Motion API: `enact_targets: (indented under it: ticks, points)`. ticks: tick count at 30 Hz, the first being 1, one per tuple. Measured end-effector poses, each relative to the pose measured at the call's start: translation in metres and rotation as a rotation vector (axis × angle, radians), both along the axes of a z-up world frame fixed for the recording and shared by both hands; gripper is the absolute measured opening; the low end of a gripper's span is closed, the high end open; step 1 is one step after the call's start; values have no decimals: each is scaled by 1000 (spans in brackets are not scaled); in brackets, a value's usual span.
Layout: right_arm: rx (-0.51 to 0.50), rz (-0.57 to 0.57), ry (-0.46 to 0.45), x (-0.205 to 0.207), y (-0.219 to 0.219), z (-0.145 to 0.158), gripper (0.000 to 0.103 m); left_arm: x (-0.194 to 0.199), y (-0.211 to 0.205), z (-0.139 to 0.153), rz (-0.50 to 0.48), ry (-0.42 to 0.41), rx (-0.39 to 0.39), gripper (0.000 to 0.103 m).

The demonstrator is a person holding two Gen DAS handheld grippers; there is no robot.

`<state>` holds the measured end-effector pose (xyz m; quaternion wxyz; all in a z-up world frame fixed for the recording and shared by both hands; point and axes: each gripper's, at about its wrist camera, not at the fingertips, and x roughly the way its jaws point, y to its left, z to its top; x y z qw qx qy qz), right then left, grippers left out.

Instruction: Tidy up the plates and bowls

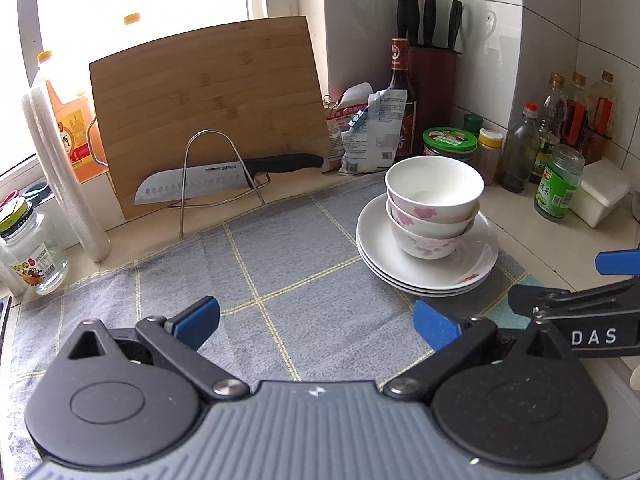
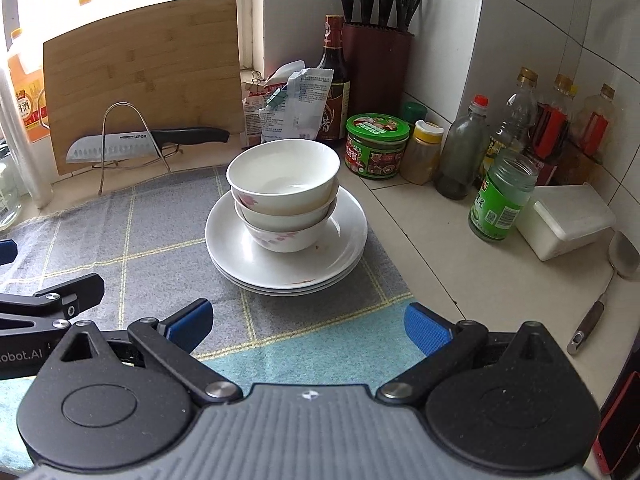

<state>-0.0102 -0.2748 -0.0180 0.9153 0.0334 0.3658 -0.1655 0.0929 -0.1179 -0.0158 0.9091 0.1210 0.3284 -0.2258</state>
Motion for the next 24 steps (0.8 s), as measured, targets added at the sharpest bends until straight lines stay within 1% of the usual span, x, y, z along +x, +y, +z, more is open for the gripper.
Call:
enact_targets:
  ticks: [24]
  points:
    - [-13, -6, 2, 3, -1, 5, 103, 1, 0, 3, 10, 5, -1, 102]
